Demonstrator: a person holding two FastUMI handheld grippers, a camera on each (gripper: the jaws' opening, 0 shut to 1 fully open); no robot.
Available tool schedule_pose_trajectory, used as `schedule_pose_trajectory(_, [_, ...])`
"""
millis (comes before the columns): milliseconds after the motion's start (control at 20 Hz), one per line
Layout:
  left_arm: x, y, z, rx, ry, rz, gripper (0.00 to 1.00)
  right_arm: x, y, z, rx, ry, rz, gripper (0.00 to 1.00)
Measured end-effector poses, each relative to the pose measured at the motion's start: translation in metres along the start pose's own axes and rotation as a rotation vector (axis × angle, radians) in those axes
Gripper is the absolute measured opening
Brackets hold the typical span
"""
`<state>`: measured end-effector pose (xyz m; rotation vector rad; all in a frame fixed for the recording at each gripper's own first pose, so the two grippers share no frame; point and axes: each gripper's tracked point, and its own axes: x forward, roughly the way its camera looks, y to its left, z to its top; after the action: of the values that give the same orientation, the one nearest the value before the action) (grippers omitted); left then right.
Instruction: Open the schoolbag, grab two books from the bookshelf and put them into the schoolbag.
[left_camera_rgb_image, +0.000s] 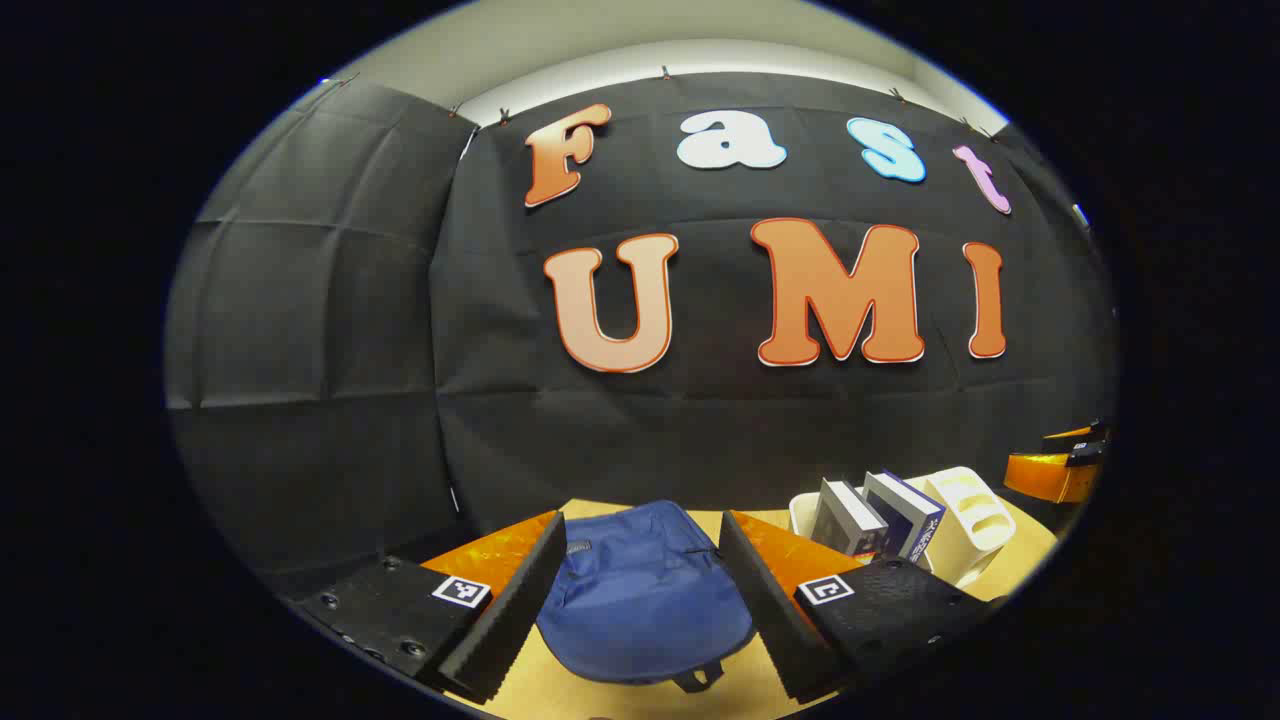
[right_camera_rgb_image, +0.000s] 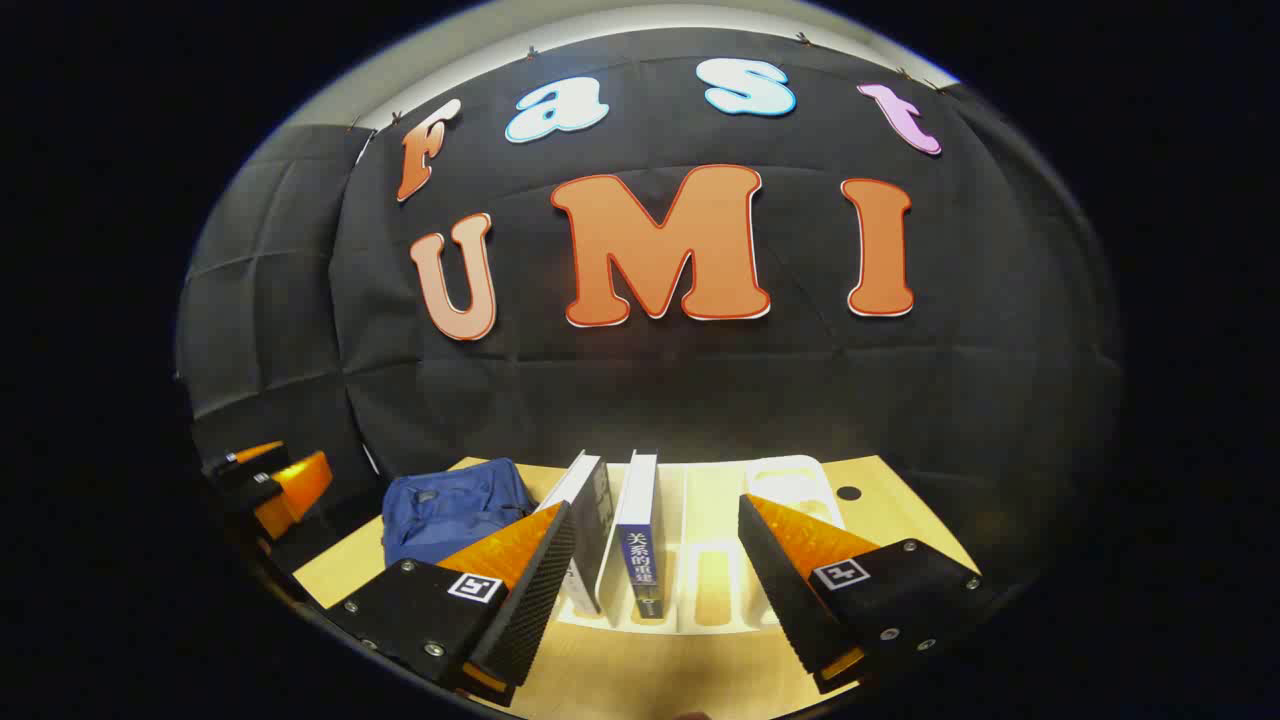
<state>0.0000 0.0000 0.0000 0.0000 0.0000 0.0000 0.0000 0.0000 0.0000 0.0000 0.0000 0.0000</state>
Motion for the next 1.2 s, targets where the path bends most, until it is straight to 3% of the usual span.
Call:
schedule_pose_trajectory(150, [0.014, -0.011, 0.01, 0.067, -0.031, -0.048, 0.95, 0.001, -0.001, -0.001, 0.04, 0.014, -0.02, 0.97])
schedule_pose_trajectory(250, [0.019, -0.025, 0.007, 0.055, -0.021, -0.095, 0.99, 0.001, -0.004, -0.001, 0.048, 0.015, -0.049, 0.97])
schedule_pose_trajectory(300, [0.022, -0.033, 0.005, 0.036, -0.016, -0.12, 0.95, -0.001, -0.005, 0.0, 0.052, 0.013, -0.058, 0.97])
schedule_pose_trajectory(350, [0.023, -0.04, 0.004, 0.019, -0.012, -0.145, 1.0, -0.002, -0.004, 0.001, 0.054, 0.011, -0.065, 0.97])
schedule_pose_trajectory(400, [0.024, -0.046, 0.001, 0.007, -0.008, -0.161, 0.95, -0.003, -0.002, 0.002, 0.054, 0.008, -0.064, 0.97])
schedule_pose_trajectory(500, [0.027, -0.047, -0.002, 0.025, -0.008, -0.154, 1.0, -0.006, -0.001, 0.005, 0.047, -0.005, -0.065, 0.97])
schedule_pose_trajectory(550, [0.03, -0.046, -0.001, 0.034, -0.01, -0.148, 0.95, -0.006, -0.001, 0.007, 0.044, -0.01, -0.07, 0.97])
schedule_pose_trajectory(600, [0.026, -0.051, -0.001, 0.028, -0.009, -0.165, 0.99, -0.007, 0.0, 0.006, 0.043, -0.008, -0.073, 0.97])
schedule_pose_trajectory(750, [0.026, -0.059, -0.008, -0.027, 0.023, -0.2, 0.95, -0.007, 0.0, 0.004, 0.04, 0.003, -0.081, 0.97])
schedule_pose_trajectory(1000, [0.028, -0.053, -0.015, -0.05, 0.041, -0.195, 0.95, -0.006, 0.002, 0.003, 0.036, 0.008, -0.079, 0.97])
schedule_pose_trajectory(1050, [0.029, -0.051, -0.017, -0.051, 0.046, -0.189, 0.99, -0.006, 0.002, 0.002, 0.036, 0.012, -0.08, 0.97])
schedule_pose_trajectory(1200, [0.03, -0.047, -0.021, -0.061, 0.064, -0.179, 0.95, -0.006, 0.001, -0.001, 0.032, 0.022, -0.081, 0.97])
